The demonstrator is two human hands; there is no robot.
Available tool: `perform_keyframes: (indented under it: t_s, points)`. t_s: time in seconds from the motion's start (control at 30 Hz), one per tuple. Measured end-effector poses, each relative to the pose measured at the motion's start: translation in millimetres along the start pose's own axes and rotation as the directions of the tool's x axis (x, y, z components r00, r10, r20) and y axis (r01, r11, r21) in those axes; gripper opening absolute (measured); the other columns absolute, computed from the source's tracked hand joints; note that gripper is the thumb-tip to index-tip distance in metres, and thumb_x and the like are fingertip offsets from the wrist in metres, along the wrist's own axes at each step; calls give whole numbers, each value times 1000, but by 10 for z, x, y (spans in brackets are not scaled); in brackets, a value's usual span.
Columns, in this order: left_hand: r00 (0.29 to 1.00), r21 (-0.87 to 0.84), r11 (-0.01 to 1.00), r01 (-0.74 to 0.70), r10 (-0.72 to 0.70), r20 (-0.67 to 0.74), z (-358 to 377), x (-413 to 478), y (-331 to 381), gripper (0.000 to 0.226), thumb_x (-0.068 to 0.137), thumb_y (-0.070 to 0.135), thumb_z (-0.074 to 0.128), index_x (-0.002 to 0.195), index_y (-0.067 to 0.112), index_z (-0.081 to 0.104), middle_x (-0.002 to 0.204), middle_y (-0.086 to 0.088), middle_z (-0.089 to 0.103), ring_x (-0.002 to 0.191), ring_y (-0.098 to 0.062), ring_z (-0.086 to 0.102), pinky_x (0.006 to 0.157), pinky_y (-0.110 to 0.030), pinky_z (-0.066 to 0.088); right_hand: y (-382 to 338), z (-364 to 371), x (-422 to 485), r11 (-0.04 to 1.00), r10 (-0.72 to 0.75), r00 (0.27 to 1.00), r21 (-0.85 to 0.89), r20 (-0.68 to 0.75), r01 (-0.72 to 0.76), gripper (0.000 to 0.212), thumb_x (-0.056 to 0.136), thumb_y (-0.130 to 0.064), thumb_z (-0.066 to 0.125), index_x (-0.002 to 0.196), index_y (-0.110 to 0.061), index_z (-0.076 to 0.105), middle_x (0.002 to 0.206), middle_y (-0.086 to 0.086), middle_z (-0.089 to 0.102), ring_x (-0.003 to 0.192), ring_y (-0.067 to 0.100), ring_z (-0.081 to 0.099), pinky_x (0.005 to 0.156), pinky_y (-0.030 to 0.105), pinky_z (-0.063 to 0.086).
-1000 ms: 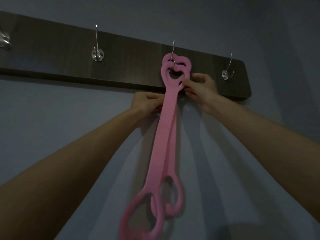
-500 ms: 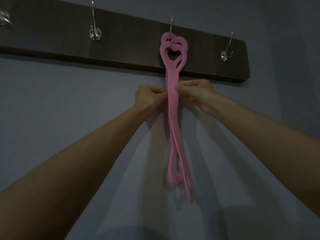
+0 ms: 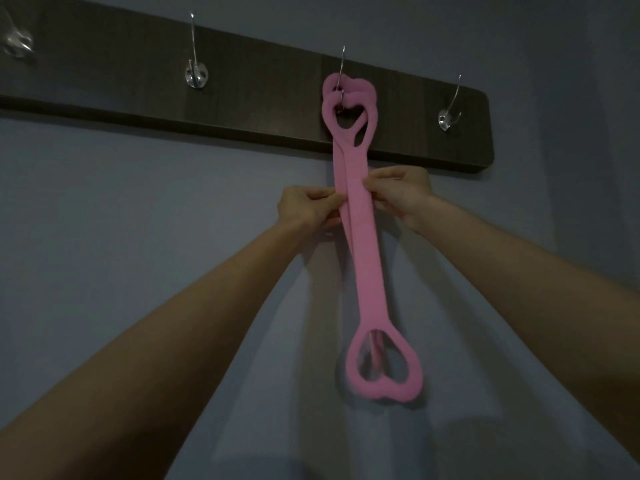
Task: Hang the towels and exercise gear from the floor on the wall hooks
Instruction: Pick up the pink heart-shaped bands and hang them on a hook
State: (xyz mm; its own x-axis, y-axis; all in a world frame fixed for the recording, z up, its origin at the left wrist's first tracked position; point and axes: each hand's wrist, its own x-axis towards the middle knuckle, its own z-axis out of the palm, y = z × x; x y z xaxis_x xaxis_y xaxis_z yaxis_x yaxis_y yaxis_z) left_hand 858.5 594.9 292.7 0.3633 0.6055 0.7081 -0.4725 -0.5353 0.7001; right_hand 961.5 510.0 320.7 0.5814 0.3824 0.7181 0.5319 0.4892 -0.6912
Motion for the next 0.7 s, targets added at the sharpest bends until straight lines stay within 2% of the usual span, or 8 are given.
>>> perform_keyframes:
  t_s: [0.23, 0.37, 0.43, 0.53, 0.7]
  points:
    - [997, 109, 992, -57, 61, -39, -92, -126, 39, 28, 82, 4, 68, 110, -1, 66, 86, -5, 65, 64, -7, 63, 56, -11, 54, 12, 80, -129, 997, 50, 999, 60, 10, -51, 16, 79, 0, 69, 94, -4, 62, 105, 16, 67, 91, 26, 69, 80, 38, 59]
    - [996, 189, 980, -62, 72, -44, -176, -241, -8, 31, 81, 7, 69, 111, 1, 66, 99, -13, 70, 69, -12, 66, 67, -17, 57, 18, 133, -260, 993, 87, 996, 81, 10, -87, 20, 75, 6, 71, 81, -9, 59, 94, 14, 66, 88, 26, 69, 71, 31, 60]
    - [998, 217, 975, -51, 60, -35, -213, -339, 3, 30, 83, 7, 69, 112, 2, 66, 100, -15, 70, 65, -12, 67, 64, -18, 58, 34, 134, -312, 997, 76, 997, 33, 1, -76, 24, 71, 5, 73, 76, -14, 60, 90, 11, 67, 84, 24, 69, 67, 28, 59]
    - [997, 261, 965, -30, 47, -57, -288, -508, 72, 30, 86, 12, 67, 114, 4, 65, 96, -10, 69, 55, -4, 64, 56, -14, 56, 57, 94, -432, 998, 26, 1000, -58, 5, -26, 24, 70, 1, 74, 82, -18, 64, 93, 8, 69, 84, 21, 69, 72, 30, 59]
    - [998, 356, 933, -52, 59, -8, -508, -833, 238, 37, 89, 22, 63, 123, 9, 60, 104, -7, 68, 78, -12, 66, 68, -17, 55, -22, -44, -840, 990, -39, 996, -130, 86, 50, 18, 79, -14, 71, 95, -21, 65, 99, 3, 68, 87, 15, 67, 69, 24, 53]
